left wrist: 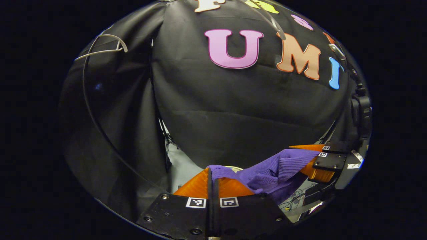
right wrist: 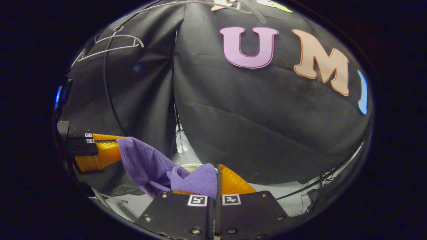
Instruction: Grasp the clothes on the hanger with both hands and then place them into the laundry hamper below.
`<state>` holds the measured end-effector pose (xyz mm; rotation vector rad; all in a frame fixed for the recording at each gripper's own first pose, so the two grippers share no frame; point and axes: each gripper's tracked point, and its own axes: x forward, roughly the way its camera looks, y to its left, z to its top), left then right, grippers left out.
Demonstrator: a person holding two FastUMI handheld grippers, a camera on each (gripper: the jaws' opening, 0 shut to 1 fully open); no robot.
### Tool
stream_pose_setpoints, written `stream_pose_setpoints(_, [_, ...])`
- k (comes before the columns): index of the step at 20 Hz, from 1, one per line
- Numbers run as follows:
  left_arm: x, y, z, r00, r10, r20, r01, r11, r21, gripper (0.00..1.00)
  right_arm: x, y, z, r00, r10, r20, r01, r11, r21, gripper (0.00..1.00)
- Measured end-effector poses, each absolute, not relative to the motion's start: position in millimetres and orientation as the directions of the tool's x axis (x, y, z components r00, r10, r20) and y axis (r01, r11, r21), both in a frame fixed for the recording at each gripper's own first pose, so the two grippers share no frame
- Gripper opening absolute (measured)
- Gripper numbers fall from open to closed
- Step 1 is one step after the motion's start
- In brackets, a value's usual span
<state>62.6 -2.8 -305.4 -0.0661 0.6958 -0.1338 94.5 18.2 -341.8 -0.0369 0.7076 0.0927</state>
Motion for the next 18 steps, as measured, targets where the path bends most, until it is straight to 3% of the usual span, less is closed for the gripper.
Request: stream_pose_setpoints(18, [21,-18,-387,0.519,-0.157,-0.841,-0.025,0.98,-0.198,0.03,51,21,-398,0.607,0.097,-0.789,-0.119,0.992,0.03,0.02])
